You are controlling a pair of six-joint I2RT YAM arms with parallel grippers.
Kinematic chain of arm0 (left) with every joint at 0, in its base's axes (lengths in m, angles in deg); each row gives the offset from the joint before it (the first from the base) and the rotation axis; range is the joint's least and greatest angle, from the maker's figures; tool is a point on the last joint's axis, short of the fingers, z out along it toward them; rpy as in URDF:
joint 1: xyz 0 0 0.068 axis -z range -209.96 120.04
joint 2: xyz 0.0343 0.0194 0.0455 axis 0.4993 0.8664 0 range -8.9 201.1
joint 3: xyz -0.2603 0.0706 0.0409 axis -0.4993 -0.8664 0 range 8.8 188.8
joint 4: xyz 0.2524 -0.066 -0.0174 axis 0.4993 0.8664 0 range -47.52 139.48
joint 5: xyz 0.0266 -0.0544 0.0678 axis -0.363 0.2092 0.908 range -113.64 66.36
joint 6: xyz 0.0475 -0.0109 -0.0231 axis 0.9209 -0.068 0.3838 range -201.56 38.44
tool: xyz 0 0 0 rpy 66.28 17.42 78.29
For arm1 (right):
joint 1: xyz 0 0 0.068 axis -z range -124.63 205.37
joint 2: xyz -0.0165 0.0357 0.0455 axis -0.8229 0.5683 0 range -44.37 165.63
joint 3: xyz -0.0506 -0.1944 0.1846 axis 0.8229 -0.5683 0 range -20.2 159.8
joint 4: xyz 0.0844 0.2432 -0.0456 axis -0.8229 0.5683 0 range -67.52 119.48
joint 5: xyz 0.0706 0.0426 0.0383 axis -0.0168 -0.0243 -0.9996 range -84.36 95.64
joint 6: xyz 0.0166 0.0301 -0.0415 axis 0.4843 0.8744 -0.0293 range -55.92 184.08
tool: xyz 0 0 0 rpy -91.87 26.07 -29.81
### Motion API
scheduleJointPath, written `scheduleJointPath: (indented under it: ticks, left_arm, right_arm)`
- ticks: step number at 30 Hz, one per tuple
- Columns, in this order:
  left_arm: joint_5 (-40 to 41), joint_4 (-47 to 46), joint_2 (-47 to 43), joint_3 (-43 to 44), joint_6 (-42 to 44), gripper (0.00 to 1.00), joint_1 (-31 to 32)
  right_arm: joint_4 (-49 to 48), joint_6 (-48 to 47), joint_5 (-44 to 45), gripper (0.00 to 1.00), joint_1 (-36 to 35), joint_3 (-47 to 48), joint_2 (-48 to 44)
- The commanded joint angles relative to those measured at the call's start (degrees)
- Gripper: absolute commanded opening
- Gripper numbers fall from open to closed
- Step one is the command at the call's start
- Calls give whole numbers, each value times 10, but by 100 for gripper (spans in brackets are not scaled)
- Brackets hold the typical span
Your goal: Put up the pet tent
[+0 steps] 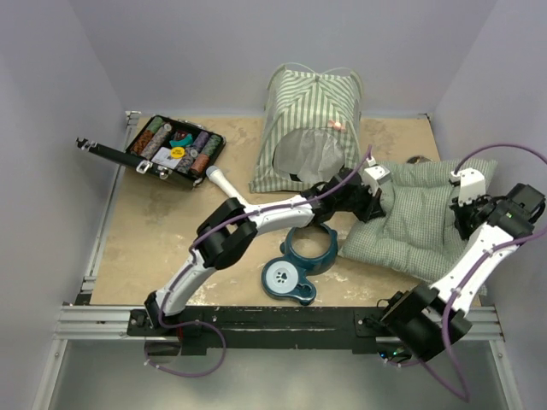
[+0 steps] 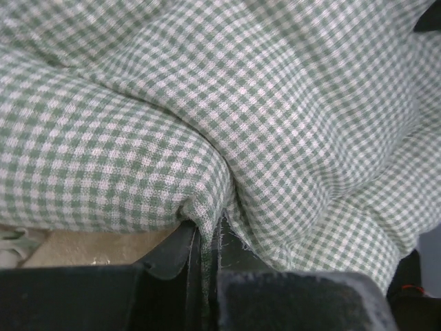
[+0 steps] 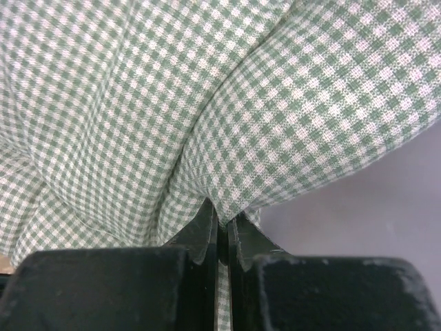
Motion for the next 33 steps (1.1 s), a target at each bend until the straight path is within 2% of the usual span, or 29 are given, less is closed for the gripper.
scheduleJointPath:
  ticks: [1,4,10,13,17,20,23,26,30,33]
  left_arm:
    - [-42,-31,-127,15,61,0,3]
    - [-77,-27,-164,-10,79,0,-4]
    - [-80,10,-229,-21,129,0,-14]
    - [-83,27,-263,-40,136,0,-13]
    - [-73,49,-317,-87,144,0,-14]
    - [-73,76,-370,-142,107,0,-14]
    - [-90,79,-444,-256,30,0,-27]
    - [-108,72,-510,-341,-3,0,-30]
    - [-99,71,-528,-359,-30,0,-31]
    - [-112,60,-520,-369,-85,0,-59]
  right_arm:
    - [62,-35,-120,0,-2,57,-70]
    - [61,-28,-149,0,-2,79,-52]
    - [60,-24,-254,0,-27,93,-59]
    - [59,6,-281,0,-89,102,-46]
    - [-32,157,-294,0,-199,113,-50]
    - [-69,223,-300,0,-273,118,-58]
    - [-69,238,-303,0,-330,109,-56]
    - [-94,248,-274,0,-394,91,-46]
    - [-121,269,-223,0,-492,75,-10]
    - [-124,270,-202,0,-533,73,12]
